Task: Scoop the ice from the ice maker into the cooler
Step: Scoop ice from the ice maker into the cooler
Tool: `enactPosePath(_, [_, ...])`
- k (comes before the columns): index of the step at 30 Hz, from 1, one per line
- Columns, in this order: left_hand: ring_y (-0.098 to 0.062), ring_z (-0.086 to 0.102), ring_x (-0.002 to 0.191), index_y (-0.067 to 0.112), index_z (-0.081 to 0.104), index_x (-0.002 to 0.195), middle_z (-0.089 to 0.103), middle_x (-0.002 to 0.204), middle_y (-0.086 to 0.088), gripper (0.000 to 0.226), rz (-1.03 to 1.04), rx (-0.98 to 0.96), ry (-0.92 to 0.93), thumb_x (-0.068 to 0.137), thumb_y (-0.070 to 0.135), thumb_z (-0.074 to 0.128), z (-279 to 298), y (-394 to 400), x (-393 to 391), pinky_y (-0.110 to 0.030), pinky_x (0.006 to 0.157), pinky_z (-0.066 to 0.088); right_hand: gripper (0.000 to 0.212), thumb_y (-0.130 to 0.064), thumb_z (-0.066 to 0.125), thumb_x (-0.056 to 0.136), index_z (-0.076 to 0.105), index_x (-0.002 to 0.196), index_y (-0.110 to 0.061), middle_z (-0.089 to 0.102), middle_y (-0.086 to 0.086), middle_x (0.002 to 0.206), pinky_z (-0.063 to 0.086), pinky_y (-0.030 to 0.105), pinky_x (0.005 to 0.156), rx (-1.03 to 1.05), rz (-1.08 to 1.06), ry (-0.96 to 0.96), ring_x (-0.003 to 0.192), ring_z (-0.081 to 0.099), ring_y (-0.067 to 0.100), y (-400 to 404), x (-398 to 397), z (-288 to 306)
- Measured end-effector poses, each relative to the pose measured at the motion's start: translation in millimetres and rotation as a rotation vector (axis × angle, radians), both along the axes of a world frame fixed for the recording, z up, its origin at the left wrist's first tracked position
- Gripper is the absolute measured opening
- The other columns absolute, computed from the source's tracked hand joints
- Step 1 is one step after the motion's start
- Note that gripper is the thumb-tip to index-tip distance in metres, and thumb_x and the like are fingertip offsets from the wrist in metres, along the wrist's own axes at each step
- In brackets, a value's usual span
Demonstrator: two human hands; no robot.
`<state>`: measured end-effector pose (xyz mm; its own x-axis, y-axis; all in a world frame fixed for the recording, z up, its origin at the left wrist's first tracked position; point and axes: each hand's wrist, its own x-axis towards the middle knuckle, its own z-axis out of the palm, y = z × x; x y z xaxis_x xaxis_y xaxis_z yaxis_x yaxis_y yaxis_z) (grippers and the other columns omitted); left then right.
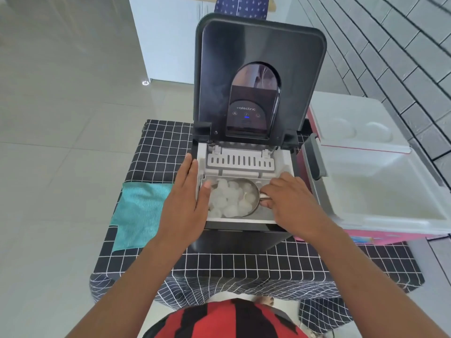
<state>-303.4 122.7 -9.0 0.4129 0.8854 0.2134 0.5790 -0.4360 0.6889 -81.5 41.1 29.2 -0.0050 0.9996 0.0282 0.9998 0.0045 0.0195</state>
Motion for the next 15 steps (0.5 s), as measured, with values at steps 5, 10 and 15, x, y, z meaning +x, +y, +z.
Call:
enactPosePath(5, [0.009,0.014,0.142,0.021,0.023,0.156,0.007,0.164,0.017,0.058,0.019,0.004,-0.013,0.104,0.046,0.027,-1.3,-0.6,-0.7,-0.020,0.105,0.028,0.022,-0.034,0.058,0.092,0.064,0.109,-0.023,0.050,-0.008,0.095,0.032,0.032,0.084,0.015,-0.054,0.032,0.097,0.034,0.015,-2.3,9.2,3.9])
enactPosePath(10, [0.003,0.018,0.144,0.022,0.021,0.156,0.004,0.164,0.019,0.057,0.022,0.025,0.019,0.104,0.043,0.030,-2.0,-0.2,-0.4,-0.022,0.104,0.031,0.022,-0.035,0.058,0.091,0.066,0.109,-0.024,0.048,-0.008,0.096,0.033,0.031,0.085,0.044,-0.073,0.082,0.088,0.022,0.008,-2.1,18.9,6.1])
enactPosePath(15, [-0.008,0.024,0.147,0.019,0.021,0.156,0.003,0.164,0.017,0.060,0.021,0.026,0.048,0.103,0.046,0.030,1.2,-0.8,0.0,-0.022,0.103,0.032,0.023,-0.032,0.061,0.090,0.068,0.108,-0.020,0.044,-0.009,0.089,0.034,0.032,0.085,0.075,-0.084,0.215,0.085,0.029,0.012,-4.6,27.9,7.4])
